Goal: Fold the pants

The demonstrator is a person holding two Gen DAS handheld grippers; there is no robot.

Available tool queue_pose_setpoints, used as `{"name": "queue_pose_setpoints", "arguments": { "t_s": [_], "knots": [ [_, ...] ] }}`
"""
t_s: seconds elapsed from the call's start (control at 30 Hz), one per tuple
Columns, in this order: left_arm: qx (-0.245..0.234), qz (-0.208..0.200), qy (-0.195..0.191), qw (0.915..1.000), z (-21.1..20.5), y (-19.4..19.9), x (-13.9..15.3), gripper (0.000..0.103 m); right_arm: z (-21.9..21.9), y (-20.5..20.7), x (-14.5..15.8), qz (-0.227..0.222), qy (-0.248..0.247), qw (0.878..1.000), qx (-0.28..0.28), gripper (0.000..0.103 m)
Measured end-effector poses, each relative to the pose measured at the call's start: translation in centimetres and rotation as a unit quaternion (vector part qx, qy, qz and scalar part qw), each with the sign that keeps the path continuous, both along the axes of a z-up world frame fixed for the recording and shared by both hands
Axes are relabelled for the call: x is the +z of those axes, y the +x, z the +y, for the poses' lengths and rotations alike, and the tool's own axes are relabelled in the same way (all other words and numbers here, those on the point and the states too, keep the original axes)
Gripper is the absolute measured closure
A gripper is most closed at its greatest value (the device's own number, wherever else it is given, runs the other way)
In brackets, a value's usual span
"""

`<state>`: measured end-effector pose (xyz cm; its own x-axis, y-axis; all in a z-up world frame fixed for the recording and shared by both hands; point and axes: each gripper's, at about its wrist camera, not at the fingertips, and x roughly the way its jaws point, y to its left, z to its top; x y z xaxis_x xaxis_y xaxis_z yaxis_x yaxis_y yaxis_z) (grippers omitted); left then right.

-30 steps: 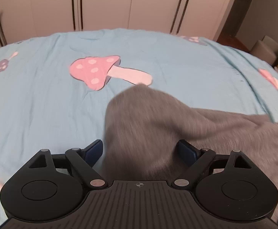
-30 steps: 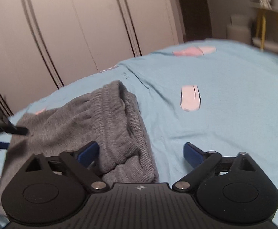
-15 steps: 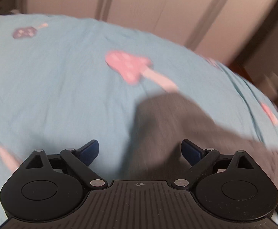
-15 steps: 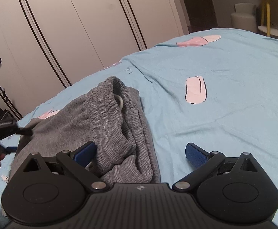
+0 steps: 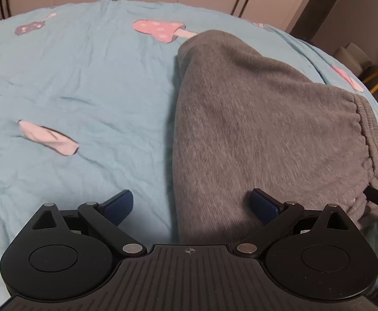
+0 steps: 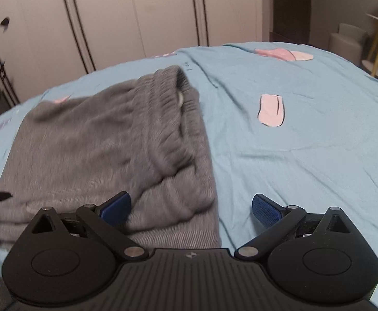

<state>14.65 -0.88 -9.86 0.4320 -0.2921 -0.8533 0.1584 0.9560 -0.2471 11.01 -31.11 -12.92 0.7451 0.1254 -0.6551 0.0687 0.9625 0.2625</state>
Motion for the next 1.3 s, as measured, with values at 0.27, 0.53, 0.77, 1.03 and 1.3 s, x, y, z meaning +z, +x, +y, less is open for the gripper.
{"name": "queue_pose_setpoints", "arguments": {
  "t_s": [0.27,0.53,0.77,1.03,1.3],
  "knots": [
    [0.027,0.001,-0.062,0.9977,1.6,-0.5,1.3,0.003,0.1,0.2,-1.0,0.004,0.010,1.000,-0.011,0.003],
    [0.008,-0.009,-0.087,0.9961,-0.6,3.2,0.4,0.003,-1.2,1.6,-2.1,0.009,0.076,0.997,-0.006,0.003],
    [-0.023,0.041,-0.139,0.9892,-0.4,5.4,-2.8,0.003,-4.8,4.1,-1.3,0.067,0.172,0.982,0.046,0.003],
    [-0.036,0.076,-0.206,0.9749,1.0,7.5,-3.9,0.003,-12.1,6.7,-3.0,0.089,0.348,0.929,0.086,0.003],
    [-0.064,0.071,-0.208,0.9734,-1.0,9.7,-4.6,0.003,-13.1,10.8,-5.8,0.085,0.438,0.889,0.105,0.003]
  ]
}}
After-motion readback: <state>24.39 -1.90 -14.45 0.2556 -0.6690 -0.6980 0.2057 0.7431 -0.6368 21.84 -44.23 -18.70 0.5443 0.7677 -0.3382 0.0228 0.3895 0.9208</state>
